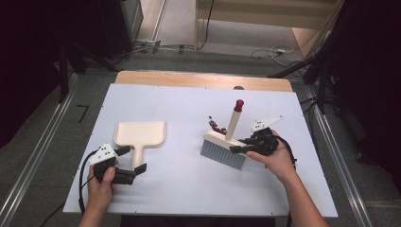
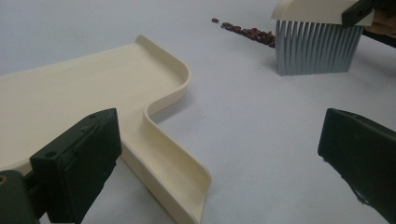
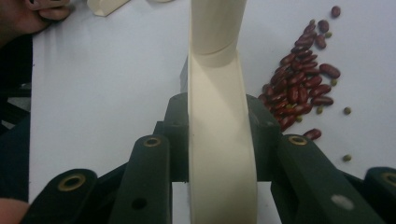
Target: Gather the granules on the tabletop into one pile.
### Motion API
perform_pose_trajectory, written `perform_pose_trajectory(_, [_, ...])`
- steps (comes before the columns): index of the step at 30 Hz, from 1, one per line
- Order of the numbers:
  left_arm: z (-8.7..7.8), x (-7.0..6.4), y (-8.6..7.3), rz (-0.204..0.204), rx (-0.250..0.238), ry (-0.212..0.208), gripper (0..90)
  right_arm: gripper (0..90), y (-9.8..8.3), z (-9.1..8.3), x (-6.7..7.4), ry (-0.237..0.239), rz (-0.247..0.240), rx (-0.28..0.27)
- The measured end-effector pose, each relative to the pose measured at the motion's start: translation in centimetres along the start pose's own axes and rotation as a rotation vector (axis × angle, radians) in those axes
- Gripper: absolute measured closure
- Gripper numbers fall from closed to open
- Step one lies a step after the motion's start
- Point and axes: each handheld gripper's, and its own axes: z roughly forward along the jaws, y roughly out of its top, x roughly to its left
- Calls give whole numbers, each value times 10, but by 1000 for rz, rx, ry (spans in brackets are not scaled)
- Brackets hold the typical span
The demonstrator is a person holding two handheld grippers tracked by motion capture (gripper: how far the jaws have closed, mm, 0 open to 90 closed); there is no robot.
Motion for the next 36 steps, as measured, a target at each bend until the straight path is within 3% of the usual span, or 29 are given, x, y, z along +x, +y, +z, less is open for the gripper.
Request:
perform_pose_trajectory(5, [0,2,0,-14,-8,-7,0,654,11,1,-9,-46,-22,12])
perform_pose_trajectory(17, [0,1,0,-7,-5,-8,0,654,31,6,-30,-112,-21,22])
perform_pose_trajectory(24, [0,1,0,-8,-3,-8,0,654,39,-3,-23,-55,-19,12])
perform_pose_trajectory(27, [0,1,0,-6,-2,-7,0,654,44,-12,-21,-59,-26,-21])
perform_pose_trajectory(29, [0,0,0,-5,-1,-5,0,654,50,-19,-23,-84,-27,-46])
perform_pose_trajectory(32, [0,0,0,-4,0,-4,0,654,58,-26,-31,-158,-39,-71])
perform_pose_trajectory(36, [0,0,0,-3,1,-4,0,654,65,-23,-47,-223,-52,-93])
